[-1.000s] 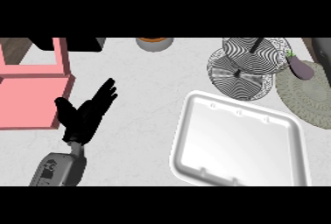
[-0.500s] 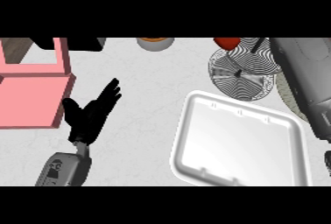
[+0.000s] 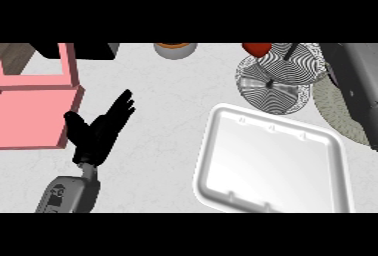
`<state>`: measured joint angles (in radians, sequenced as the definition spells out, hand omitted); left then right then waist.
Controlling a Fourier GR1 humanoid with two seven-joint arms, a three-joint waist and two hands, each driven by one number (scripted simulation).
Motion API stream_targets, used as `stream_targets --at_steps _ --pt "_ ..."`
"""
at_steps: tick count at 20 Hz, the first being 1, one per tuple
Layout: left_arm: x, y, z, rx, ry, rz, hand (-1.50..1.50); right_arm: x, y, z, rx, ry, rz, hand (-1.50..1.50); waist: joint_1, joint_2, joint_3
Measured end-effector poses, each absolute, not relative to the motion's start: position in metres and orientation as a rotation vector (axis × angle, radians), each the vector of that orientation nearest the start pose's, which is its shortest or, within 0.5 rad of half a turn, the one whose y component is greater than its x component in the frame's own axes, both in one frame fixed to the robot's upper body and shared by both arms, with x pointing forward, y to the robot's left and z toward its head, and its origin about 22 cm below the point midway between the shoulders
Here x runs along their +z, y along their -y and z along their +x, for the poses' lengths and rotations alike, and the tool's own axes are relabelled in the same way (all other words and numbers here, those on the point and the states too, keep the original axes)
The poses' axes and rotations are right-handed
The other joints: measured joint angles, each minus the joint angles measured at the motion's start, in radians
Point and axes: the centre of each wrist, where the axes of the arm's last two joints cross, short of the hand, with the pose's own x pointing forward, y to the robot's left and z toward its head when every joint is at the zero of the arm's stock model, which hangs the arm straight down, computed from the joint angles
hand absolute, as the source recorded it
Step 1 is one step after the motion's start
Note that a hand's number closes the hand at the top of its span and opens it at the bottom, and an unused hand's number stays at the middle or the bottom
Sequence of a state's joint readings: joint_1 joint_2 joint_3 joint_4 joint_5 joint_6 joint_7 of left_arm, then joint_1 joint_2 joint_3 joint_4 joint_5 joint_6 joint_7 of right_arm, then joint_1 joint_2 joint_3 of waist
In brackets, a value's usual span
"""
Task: Pick the bell pepper from the tray and place it in the tiered basket
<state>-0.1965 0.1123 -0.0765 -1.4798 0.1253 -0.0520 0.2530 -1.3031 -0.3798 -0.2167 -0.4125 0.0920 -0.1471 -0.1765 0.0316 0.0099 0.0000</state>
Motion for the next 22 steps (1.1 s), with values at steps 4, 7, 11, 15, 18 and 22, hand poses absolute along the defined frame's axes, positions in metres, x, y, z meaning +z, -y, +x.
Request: stream_targets --at_steps 4,7,11,15,18,22 --pt "0.026 -0.22 0.283 -0.166 1.39 -0.128 0.0 0.234 0.284 0.473 0.029 1.824 -0.394 -1.5 -0.008 -0.002 0.0" --pt "0.028 -0.219 0.282 -0.16 1.392 -0.123 0.0 0.233 0.332 0.461 0.002 1.783 -0.437 -1.5 -0.014 -0.003 0.0" --pt "0.026 -0.22 0.281 -0.154 1.395 -0.115 0.0 0.235 0.399 0.436 0.039 1.765 -0.437 -1.5 -0.022 -0.004 0.001" --pt "0.028 -0.22 0.284 -0.15 1.401 -0.114 0.0 0.233 0.464 0.398 0.121 1.749 -0.421 -1.5 -0.026 -0.002 0.001" --pt "0.027 -0.221 0.284 -0.151 1.396 -0.115 0.0 0.236 0.506 0.366 0.179 1.734 -0.409 -1.5 -0.026 -0.002 0.002" --pt "0.024 -0.227 0.283 -0.154 1.396 -0.121 0.0 0.242 0.553 0.321 0.203 1.731 -0.399 -1.5 -0.017 0.002 0.003"
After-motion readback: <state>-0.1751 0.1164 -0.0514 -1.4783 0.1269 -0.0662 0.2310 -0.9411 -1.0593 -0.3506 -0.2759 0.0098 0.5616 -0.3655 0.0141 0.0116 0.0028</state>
